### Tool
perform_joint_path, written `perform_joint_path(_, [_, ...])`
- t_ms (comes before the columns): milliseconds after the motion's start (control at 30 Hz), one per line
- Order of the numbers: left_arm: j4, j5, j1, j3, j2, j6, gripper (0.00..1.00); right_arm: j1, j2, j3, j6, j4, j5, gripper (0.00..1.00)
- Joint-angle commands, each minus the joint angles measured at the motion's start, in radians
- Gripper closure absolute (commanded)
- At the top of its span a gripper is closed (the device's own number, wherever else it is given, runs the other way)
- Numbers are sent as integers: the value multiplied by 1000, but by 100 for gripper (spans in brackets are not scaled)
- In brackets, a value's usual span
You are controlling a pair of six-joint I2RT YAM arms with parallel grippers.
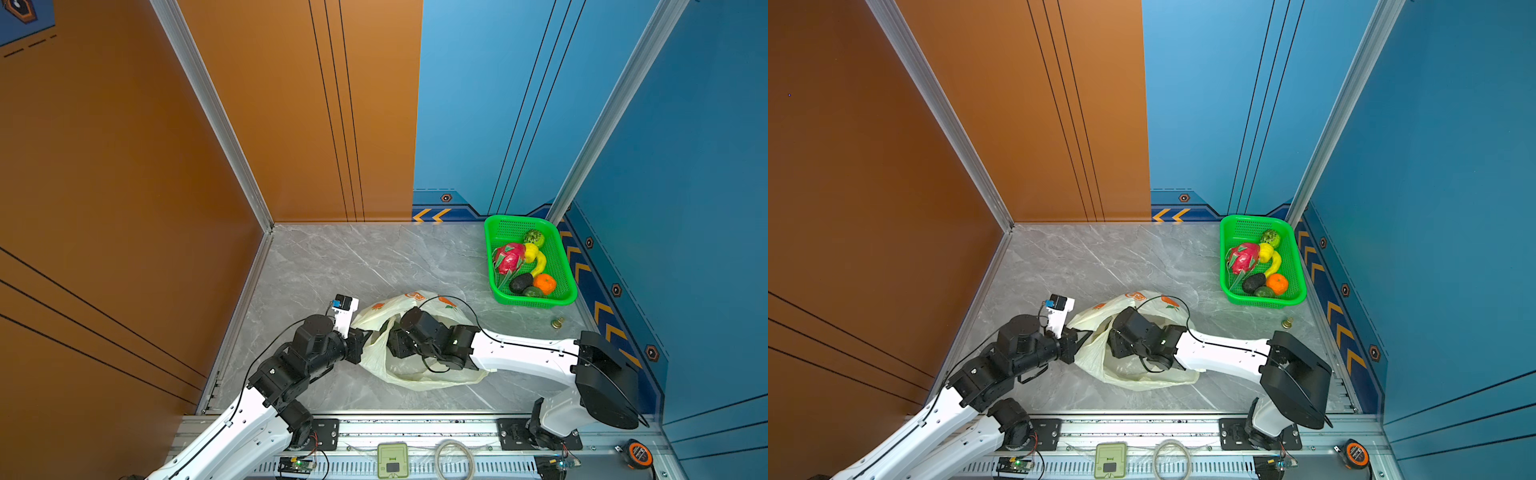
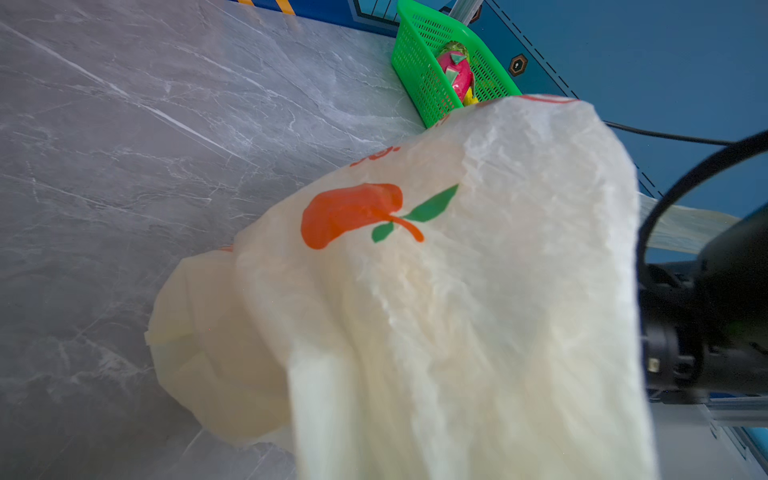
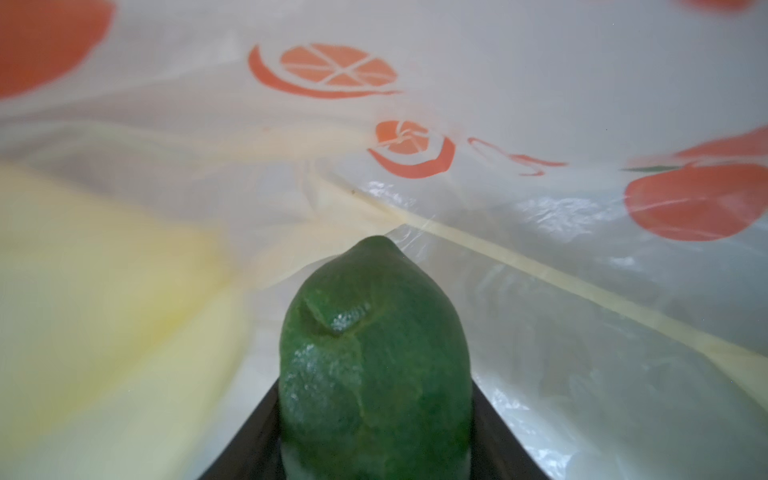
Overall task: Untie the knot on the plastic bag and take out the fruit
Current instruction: 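Lift the lime out of the bag and carry it to the basket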
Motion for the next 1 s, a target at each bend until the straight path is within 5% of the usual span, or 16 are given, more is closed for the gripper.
perform_joint_path(0, [-34, -82, 7, 28, 19, -6, 100, 15, -43, -18, -11, -84, -46, 56])
perform_joint_path(300, [-39, -192, 9, 62, 48, -26, 100, 112, -72, 10, -61, -215, -10, 56])
perform_joint_path(967, [-106, -216, -8, 202, 236, 33, 100, 211, -108, 245, -187, -466, 60, 57])
